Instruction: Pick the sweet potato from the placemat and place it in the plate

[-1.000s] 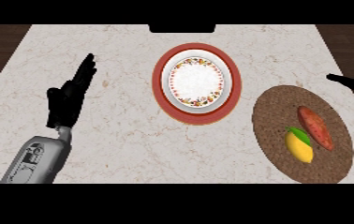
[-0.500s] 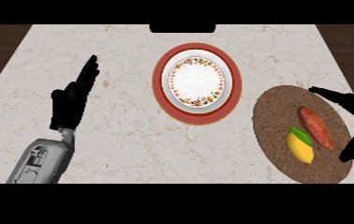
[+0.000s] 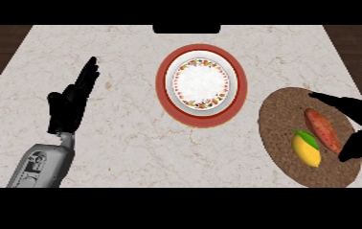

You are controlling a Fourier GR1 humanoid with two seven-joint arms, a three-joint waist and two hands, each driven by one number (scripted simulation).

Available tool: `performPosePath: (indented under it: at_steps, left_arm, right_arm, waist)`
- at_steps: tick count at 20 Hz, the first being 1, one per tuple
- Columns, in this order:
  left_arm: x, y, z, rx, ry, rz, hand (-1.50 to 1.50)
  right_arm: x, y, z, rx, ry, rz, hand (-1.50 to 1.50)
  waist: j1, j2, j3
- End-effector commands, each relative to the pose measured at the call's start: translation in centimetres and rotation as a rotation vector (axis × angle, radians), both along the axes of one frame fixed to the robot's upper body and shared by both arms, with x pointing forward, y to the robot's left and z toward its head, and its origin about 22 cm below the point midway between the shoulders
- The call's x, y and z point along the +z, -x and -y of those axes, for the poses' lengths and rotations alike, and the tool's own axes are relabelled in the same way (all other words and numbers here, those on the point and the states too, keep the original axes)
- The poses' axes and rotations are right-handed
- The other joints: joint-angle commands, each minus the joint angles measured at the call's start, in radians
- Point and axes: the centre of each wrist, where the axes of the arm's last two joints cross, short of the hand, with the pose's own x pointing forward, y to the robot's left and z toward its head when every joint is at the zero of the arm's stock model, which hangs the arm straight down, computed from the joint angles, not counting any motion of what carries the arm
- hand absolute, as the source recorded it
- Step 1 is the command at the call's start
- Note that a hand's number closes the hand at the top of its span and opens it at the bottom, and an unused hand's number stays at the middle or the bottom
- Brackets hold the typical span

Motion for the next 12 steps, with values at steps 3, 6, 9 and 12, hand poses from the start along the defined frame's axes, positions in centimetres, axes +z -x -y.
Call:
performPosePath:
  at_steps: [3, 6, 9, 12]
  left_arm:
    - [0.2, -0.7, 0.0, -0.001, -0.003, 0.011, 0.0]
    - [1.2, -0.4, -1.3, 0.008, -0.028, 0.018, 0.0]
    - [0.4, -1.6, -0.3, 0.001, -0.006, -0.003, 0.0]
    - [0.5, -2.6, 0.6, 0.006, -0.012, -0.008, 0.0]
  right_arm:
    - [-1.8, -0.8, 1.2, 0.001, 0.009, -0.039, -1.5]
    - [-3.0, -0.1, -0.7, 0.025, -0.006, 0.021, 1.5]
    - [-3.3, -0.3, -0.7, 0.0, -0.008, 0.106, 1.5]
    - [-3.2, -1.0, 0.6, 0.03, 0.02, 0.102, 1.5]
  waist:
    - [0.0, 0.001, 0.0]
    - [-0.002, -0.001, 0.0]
    - [-0.006, 0.0, 0.0]
    - [-0.004, 0.001, 0.0]
